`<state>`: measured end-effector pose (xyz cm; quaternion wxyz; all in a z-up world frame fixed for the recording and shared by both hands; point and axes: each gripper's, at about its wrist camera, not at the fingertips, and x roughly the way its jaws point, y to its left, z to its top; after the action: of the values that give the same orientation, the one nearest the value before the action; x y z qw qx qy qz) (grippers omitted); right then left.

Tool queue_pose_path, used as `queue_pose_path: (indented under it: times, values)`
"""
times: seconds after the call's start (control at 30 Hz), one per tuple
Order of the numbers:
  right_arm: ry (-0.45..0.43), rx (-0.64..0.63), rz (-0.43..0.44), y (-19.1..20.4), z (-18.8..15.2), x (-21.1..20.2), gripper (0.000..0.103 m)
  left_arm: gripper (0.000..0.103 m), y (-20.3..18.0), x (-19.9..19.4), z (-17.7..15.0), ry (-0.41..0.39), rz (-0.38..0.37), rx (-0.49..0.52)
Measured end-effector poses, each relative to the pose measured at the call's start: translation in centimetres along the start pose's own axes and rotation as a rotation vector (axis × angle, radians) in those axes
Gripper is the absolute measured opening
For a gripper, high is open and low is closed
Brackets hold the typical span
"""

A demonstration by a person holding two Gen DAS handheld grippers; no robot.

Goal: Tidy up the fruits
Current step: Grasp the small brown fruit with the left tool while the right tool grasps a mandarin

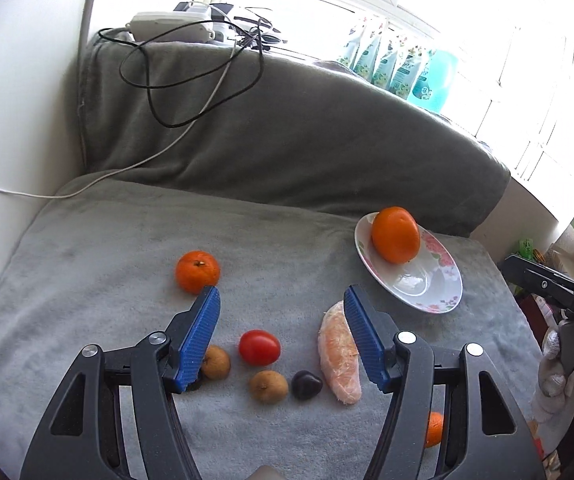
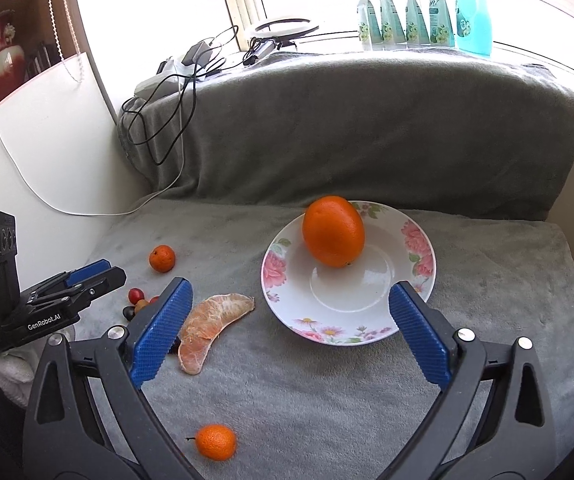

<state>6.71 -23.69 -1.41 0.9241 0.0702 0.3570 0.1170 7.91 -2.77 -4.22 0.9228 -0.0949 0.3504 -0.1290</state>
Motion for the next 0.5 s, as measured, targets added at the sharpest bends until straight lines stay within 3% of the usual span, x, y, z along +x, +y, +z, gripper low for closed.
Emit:
queue_pose_path:
  times: [0.5]
  values:
    - [0.063,-0.084,0.061,3.2,-4.0,-0.8,0.1,0.064,3.4,-3.0,-2.8,-0.012,0.061,-0.015]
